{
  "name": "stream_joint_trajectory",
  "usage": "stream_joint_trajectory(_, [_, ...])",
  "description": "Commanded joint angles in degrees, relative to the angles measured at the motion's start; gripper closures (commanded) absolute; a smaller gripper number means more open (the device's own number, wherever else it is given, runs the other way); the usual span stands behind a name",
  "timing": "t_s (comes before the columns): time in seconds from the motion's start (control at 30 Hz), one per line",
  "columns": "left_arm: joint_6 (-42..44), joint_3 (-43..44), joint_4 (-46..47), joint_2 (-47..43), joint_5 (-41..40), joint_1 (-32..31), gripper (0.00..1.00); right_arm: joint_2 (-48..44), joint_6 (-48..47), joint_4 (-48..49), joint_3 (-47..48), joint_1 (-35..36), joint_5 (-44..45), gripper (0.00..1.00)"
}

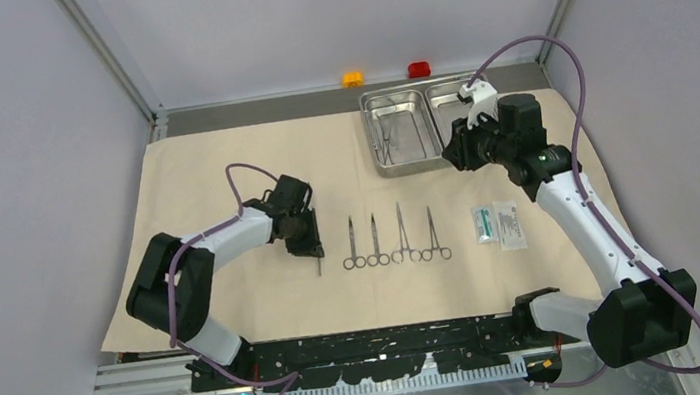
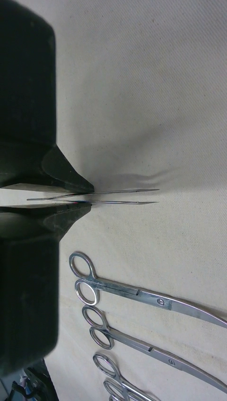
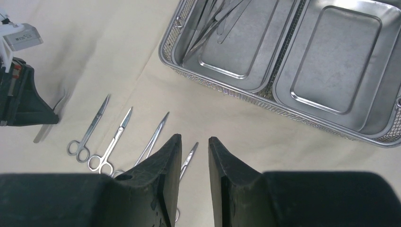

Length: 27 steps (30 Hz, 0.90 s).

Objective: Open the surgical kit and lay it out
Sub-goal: Place the medical item in the surgical kit.

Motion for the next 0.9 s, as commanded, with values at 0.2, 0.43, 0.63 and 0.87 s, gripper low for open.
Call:
stream_joint_trajectory(0.2, [-0.16, 1.27, 1.56, 0.08, -1.3, 0.25, 0.82, -1.28, 0.63, 3.04, -0.38, -0.61, -0.66, 0.67])
stream_joint_trajectory(0.43, [-0.35, 0.69, 1.76, -0.39, -1.29, 0.26, 0.8, -0.85, 0.82, 3.11, -0.29, -0.7, -0.58, 0.67])
stream_joint_trajectory(0.63, [-0.43, 0.65, 1.52, -0.71, -1.48, 0.29, 0.79, -0.7, 0.91, 2.94, -0.13, -0.79, -0.65, 0.67])
stream_joint_trajectory(0.87, [-0.35, 0.82, 0.89, -2.95, -1.66, 0.31, 0.74, 0.48, 0.83, 2.22, 1.55, -0.81, -1.12, 0.65])
